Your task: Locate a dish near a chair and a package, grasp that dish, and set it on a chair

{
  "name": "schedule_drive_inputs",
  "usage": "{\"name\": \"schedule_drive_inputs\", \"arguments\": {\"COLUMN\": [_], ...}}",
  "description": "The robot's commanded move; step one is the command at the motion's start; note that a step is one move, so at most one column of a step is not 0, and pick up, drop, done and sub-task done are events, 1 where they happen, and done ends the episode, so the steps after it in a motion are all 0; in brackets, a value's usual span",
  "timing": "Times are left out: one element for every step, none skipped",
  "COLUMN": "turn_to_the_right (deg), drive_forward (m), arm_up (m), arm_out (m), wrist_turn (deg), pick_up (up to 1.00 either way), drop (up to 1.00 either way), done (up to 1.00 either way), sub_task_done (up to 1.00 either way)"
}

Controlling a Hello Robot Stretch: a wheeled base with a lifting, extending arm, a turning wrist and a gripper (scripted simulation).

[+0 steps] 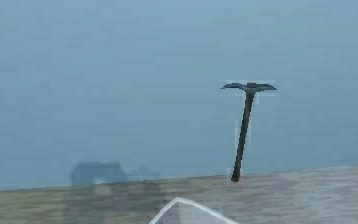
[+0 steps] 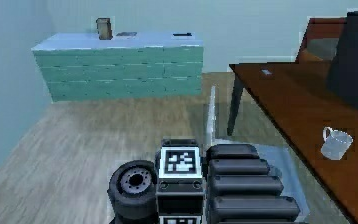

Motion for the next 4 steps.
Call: {"name": "schedule_drive_inputs", "arguments": {"turn_to_the_right": [-15.0, -3.0, 45.0, 6.0], "drive_forward": [0.0, 0.0, 0.0, 0.0], "arm_up": [0.0, 0.0, 0.0, 0.0], "arm_out": [0.0, 0.0, 0.0, 0.0], "wrist_turn": [0.0, 0.0, 0.0, 0.0], "pick_up": [0.0, 0.0, 0.0, 0.0], "drop": [0.0, 0.0, 0.0, 0.0], "done": [0.0, 0.0, 0.0, 0.0], "sub_task_done": [0.0, 0.0, 0.0, 0.0]}}
